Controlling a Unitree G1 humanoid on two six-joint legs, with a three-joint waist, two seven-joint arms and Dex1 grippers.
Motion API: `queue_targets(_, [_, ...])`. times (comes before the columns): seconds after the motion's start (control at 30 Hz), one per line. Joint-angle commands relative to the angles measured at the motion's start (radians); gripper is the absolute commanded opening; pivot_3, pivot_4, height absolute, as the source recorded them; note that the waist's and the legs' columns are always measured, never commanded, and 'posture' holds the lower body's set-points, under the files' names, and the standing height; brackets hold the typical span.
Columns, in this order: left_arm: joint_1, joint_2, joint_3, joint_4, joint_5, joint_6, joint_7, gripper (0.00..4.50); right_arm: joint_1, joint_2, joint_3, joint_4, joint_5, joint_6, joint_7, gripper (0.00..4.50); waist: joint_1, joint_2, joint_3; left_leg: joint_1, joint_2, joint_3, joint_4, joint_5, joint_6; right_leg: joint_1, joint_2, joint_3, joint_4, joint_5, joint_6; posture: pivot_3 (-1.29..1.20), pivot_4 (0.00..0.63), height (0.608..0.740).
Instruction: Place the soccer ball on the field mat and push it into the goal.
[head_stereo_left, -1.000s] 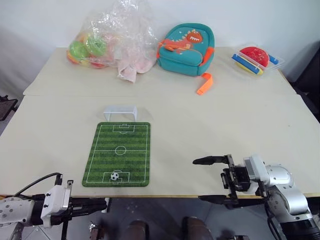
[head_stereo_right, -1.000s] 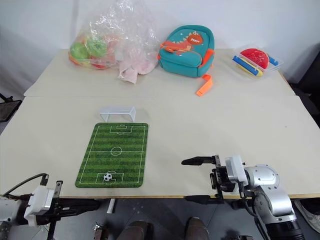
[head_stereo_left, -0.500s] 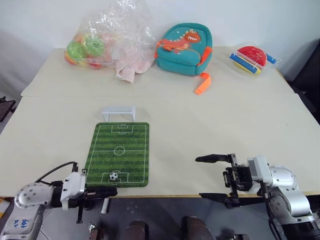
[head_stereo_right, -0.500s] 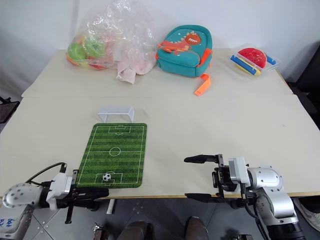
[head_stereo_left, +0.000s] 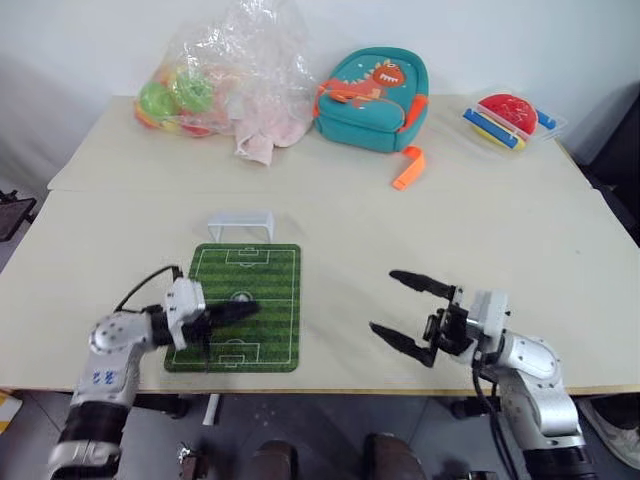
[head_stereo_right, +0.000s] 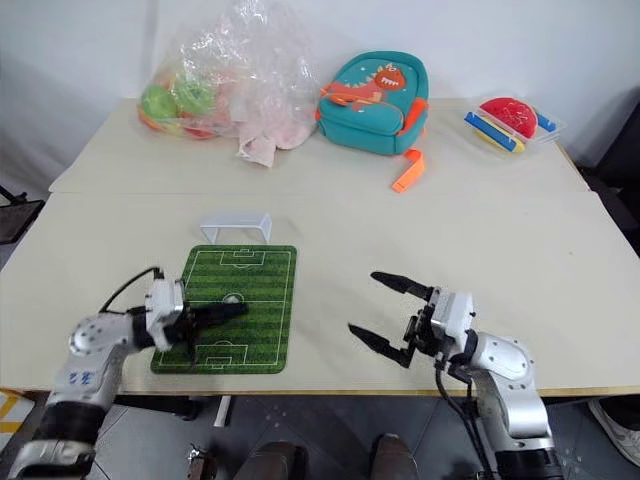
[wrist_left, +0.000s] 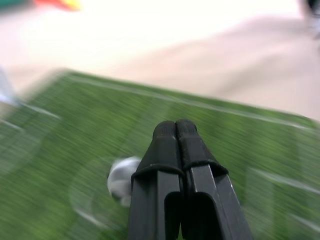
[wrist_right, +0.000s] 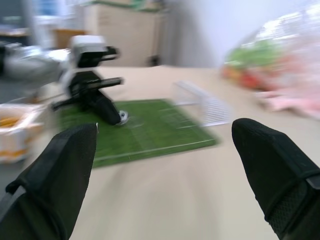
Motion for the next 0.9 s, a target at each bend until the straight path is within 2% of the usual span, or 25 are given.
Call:
queue_targets(0.03, [0.0,0.018,0.026,-0.064,-0.053,0.032,-0.024,0.02,-0.014,0.021,0.009,-0.015,-0.03,-0.04,-0.056,4.5,-0.007,0.0,0.0,0.0,0.0,0.001,0.0,0.0,0.0,-0.001,0.0,0.0,0.0,0.0,0.0,0.0,0.15,0.74])
queue_targets(0.17, [0.194,0.123,0.104,-0.285,-0.153,0.147,-0.072,0.02,-0.023,-0.016,0.005,0.007,-0.03,-0.05,-0.028,4.5,-0.035,0.0,0.0,0.0,0.002,0.0,-0.004,0.0,0.0,-0.005,0.0,0.001,0.001,0.0,0.0,0.0,0.15,0.74])
queue_targets(0.3, [0.423,0.199,0.274,-0.429,-0.242,0.265,-0.047,0.02,-0.027,-0.065,-0.016,0.041,0.006,-0.065,0.036,4.5,-0.028,0.0,0.0,0.0,0.004,0.0,-0.004,0.0,0.0,-0.007,0.0,0.001,0.001,0.0,0.0,0.0,0.15,0.74])
queue_targets(0.4, [0.579,0.213,0.396,-0.47,-0.244,0.281,-0.035,0.02,-0.035,-0.103,-0.03,0.072,0.032,-0.078,0.091,4.5,-0.023,0.0,0.0,0.001,0.005,0.0,-0.003,-0.001,0.001,-0.005,-0.001,0.001,0.0,0.0,0.0,0.0,0.15,0.74])
queue_targets(0.47, [0.64,0.202,0.49,-0.427,-0.212,0.251,0.012,0.02,-0.052,-0.122,-0.042,0.095,0.057,-0.08,0.122,4.5,-0.017,0.0,0.0,0.001,0.005,0.0,-0.002,-0.001,0.002,-0.004,-0.002,0.001,-0.004,0.0,0.0,0.0,0.15,0.74])
queue_targets(0.57, [0.642,0.195,0.57,-0.345,-0.189,0.256,0.113,0.02,-0.07,-0.139,-0.047,0.124,0.082,-0.082,0.166,4.5,0.001,0.0,0.0,0.002,0.003,0.0,-0.002,-0.001,0.002,-0.004,-0.002,0.001,-0.004,0.0,0.0,0.0,0.15,0.74])
queue_targets(0.7, [0.55,0.141,0.655,-0.243,-0.19,0.247,0.313,0.02,-0.101,-0.13,-0.047,0.161,0.083,-0.092,0.183,4.5,0.002,0.0,0.0,0.002,0.002,-0.001,-0.002,-0.001,0.002,-0.004,-0.002,0.001,-0.003,0.0,-0.001,0.0,0.15,0.74])
queue_targets(0.9, [0.509,0.051,0.672,-0.266,-0.203,0.248,0.435,0.02,-0.104,-0.117,-0.046,0.164,0.086,-0.114,0.192,4.5,-0.002,-0.001,-0.001,0.001,0.002,0.0,-0.003,-0.002,0.001,-0.004,-0.002,0.001,0.0,0.0,0.0,0.0,0.15,0.74])
